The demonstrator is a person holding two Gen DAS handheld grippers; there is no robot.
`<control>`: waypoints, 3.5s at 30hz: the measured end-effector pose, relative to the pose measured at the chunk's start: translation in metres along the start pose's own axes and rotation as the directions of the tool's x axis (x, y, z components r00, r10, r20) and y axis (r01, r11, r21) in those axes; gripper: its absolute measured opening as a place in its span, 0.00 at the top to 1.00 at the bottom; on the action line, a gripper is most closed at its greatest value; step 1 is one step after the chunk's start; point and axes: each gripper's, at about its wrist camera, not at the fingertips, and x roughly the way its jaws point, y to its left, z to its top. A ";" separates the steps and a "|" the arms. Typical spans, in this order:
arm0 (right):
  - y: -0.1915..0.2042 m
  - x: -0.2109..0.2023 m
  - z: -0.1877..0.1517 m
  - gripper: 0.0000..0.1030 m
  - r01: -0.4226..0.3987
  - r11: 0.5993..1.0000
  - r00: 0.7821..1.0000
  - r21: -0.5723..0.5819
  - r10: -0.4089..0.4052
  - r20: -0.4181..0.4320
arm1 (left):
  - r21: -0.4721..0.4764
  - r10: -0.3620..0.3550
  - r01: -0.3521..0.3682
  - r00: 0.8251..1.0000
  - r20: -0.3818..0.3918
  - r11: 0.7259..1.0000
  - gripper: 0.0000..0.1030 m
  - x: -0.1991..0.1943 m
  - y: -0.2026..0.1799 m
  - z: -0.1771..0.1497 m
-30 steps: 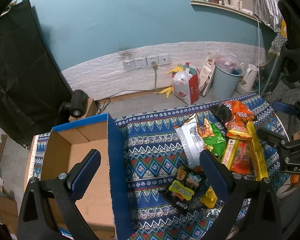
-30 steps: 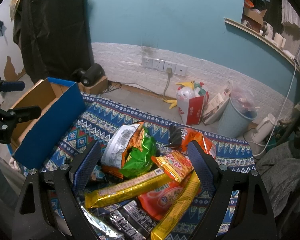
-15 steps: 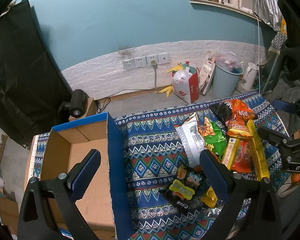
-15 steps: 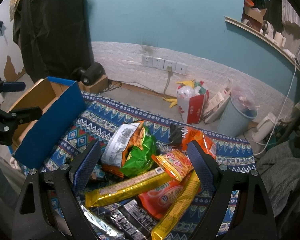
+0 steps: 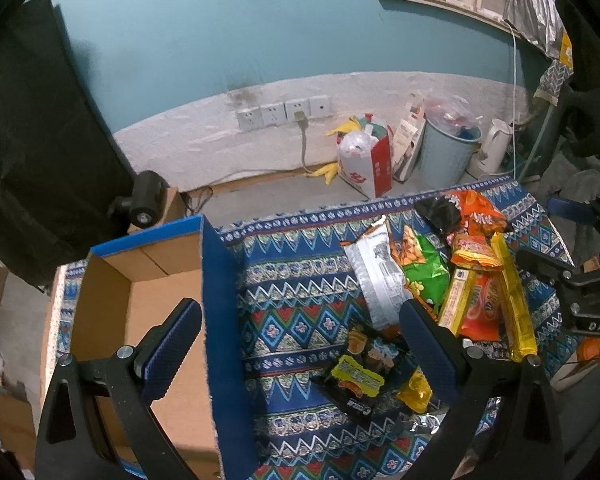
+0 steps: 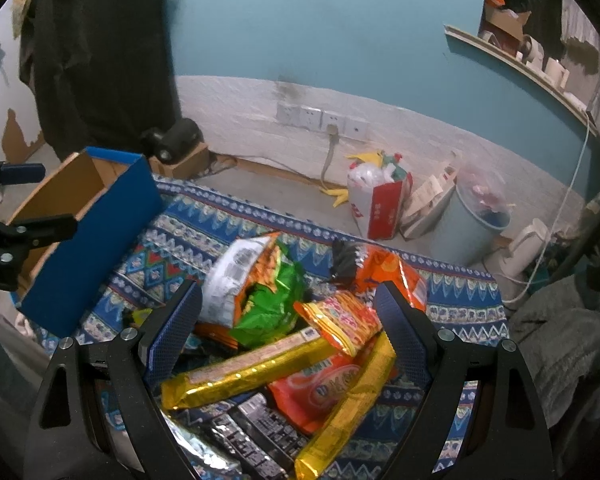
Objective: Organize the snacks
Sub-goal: 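Grasp black-and-yellow chip bag with left tool while right tool grasps yellow bar, then carry both packets over the cardboard box and open both tools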
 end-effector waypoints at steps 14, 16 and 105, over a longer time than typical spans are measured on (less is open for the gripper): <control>-0.059 0.066 -0.039 0.16 0.143 0.981 0.956 0.130 -0.103 -0.276 | 0.051 -0.051 0.066 0.969 -0.241 0.997 0.02 0.082 -0.025 -0.027; -0.068 0.076 -0.048 0.16 0.160 0.976 0.942 0.150 -0.106 -0.319 | 0.083 -0.037 0.061 0.964 -0.262 0.995 0.02 0.094 -0.032 -0.034; 0.081 0.071 0.035 0.75 -0.213 0.964 0.952 0.157 0.241 -0.190 | -0.097 -0.075 0.067 0.994 -0.077 0.993 0.39 0.030 0.078 -0.039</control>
